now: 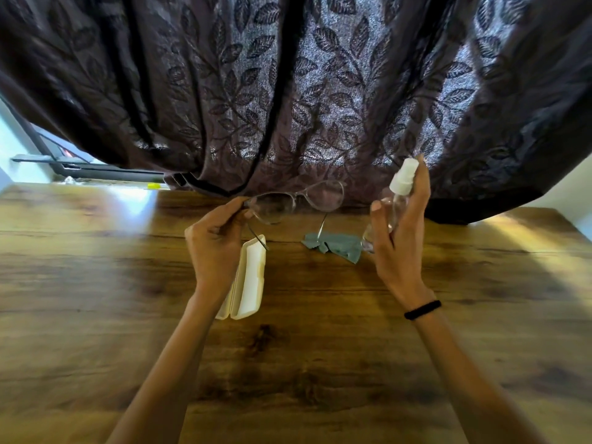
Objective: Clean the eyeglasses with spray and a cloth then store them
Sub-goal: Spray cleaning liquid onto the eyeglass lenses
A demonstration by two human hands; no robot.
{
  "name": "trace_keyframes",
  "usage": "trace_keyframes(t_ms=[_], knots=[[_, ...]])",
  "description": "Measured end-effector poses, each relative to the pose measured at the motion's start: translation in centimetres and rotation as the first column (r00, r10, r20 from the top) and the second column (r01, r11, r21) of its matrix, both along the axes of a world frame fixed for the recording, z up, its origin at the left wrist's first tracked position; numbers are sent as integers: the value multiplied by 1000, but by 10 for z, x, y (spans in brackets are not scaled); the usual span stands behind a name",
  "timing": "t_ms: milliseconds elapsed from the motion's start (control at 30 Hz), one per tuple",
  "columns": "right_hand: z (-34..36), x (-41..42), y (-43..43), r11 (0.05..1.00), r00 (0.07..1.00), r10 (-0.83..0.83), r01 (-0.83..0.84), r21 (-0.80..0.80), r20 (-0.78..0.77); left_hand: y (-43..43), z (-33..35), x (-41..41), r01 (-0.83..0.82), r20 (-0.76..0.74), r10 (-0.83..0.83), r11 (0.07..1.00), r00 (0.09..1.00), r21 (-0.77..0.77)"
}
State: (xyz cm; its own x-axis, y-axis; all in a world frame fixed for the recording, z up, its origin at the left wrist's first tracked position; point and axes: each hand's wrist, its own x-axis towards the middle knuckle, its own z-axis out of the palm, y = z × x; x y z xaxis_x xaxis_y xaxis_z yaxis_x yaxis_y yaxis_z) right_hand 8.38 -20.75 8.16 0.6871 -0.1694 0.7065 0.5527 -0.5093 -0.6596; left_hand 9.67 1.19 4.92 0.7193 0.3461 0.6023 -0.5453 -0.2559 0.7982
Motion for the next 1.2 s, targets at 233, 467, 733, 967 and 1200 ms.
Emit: trace_keyframes(t_ms=[233, 467, 733, 967, 1200], knots=[[4, -29, 17, 994, 998, 67, -66, -85, 15, -20, 5, 8, 32, 83, -41, 993, 996, 114], [-2, -36, 31, 962, 980, 130, -161, -218, -150, -26, 5, 7, 37, 117, -56, 986, 991, 160], [0, -38, 39, 954, 943, 220, -261, -149, -250, -25, 7, 4, 22, 130, -53, 973, 990, 228], [1, -41, 39, 954, 937, 227, -269, -134, -265, -29, 9, 5, -13, 153, -32, 959, 988, 284], [4, -43, 35, 957, 938, 218, -260, -133, -269, -32, 13, 2, -23, 141, -17, 961, 990, 277]])
